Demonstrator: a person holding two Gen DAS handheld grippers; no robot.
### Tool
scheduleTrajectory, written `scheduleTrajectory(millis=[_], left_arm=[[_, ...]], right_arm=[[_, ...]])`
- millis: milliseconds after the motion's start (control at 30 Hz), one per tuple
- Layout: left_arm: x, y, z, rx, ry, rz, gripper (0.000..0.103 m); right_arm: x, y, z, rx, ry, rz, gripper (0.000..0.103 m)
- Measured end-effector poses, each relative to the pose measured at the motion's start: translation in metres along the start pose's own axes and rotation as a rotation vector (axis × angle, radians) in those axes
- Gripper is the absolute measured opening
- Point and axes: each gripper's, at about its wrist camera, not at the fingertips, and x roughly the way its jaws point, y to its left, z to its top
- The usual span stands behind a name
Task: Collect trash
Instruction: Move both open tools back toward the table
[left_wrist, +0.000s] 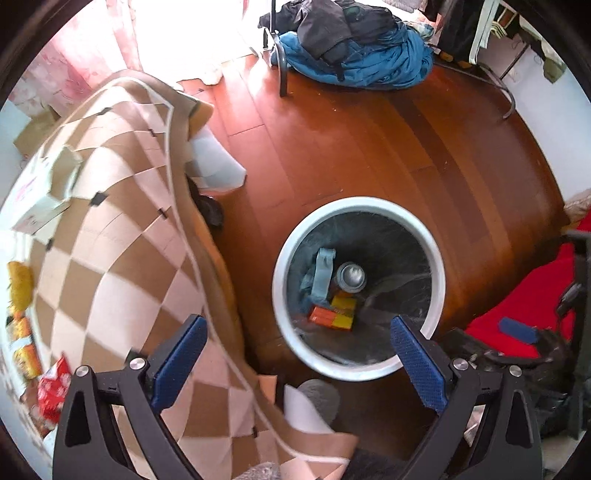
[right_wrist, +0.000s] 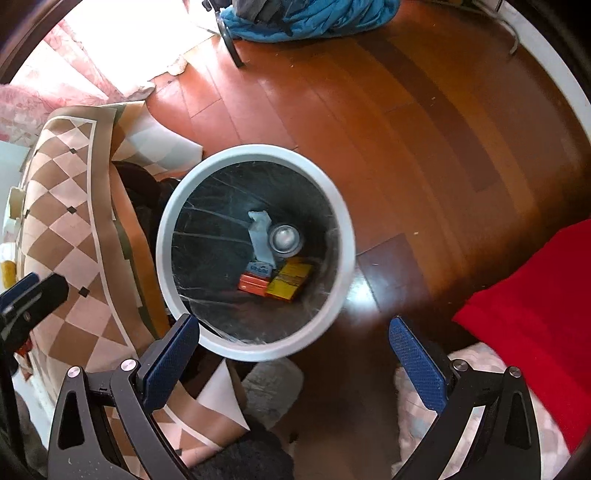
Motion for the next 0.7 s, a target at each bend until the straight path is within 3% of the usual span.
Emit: scheduleTrajectory(millis=[433, 700], left_arm=[[-0.047, -0.001, -0.029, 0.0, -0.065, 0.019, 0.101], [-0.103, 0.003, -0.045, -0.011, -0.154, -0.002, 0.101]], right_arm=[[-0.068, 0.01, -0.033, -0.007, -0.087, -0.051, 0.103], [-0.137, 0.017, -0.056, 0.004, -0.19, -0.044, 0.103]])
